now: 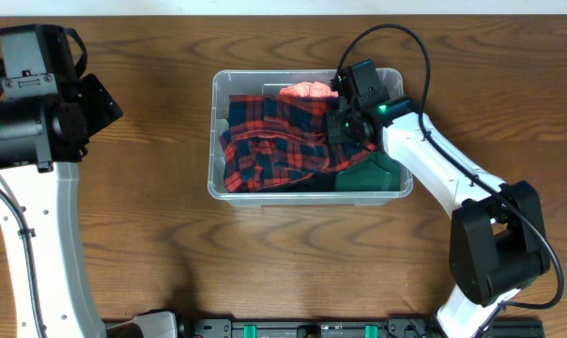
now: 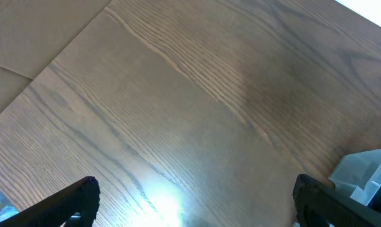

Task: Pack container
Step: 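Push the plaid shirt down into the bin with the right gripper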

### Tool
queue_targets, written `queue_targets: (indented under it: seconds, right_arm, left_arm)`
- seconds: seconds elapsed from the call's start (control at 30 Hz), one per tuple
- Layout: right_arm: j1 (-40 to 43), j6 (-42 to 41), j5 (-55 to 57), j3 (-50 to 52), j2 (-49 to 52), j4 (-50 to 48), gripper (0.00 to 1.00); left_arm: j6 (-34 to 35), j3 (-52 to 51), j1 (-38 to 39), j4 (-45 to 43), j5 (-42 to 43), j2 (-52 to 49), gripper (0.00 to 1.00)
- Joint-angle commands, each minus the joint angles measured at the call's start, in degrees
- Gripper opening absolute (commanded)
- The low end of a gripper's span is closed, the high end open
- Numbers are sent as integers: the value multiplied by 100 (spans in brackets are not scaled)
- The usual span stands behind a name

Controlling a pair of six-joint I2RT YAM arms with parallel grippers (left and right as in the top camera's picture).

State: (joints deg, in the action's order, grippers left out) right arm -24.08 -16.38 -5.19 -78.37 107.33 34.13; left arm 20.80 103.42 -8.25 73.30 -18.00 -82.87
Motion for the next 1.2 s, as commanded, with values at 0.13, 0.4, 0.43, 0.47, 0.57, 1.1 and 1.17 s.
queue_targets:
  seconds: [0.13, 0.4, 0.43, 0.47, 0.57, 1.1, 1.17]
  right_arm:
    - [-417, -120, -428, 66, -839, 186, 1]
    - [-1198, -107, -146, 52, -2111, -962, 1]
    - [-1340, -68, -37, 52, -2098, -1032, 1]
    - [-1451, -70, 76, 55, -2028, -1062, 1]
    - [-1714, -70, 269, 55, -1631, -1086, 1]
    - [-1709, -197, -870, -216, 640, -1010, 1]
    - [-1674, -177, -872, -356, 367, -922, 1]
  left_arm:
    - [28, -22, -31, 22, -70, 20, 98]
    - [28, -22, -31, 22, -70, 20, 98]
    - [28, -22, -31, 22, -70, 20, 98]
    - [28, -22, -31, 22, -70, 20, 98]
    - [28, -22, -31, 22, -70, 20, 98]
    - [28, -22, -31, 22, -70, 20, 98]
    - [28, -22, -31, 22, -70, 20, 98]
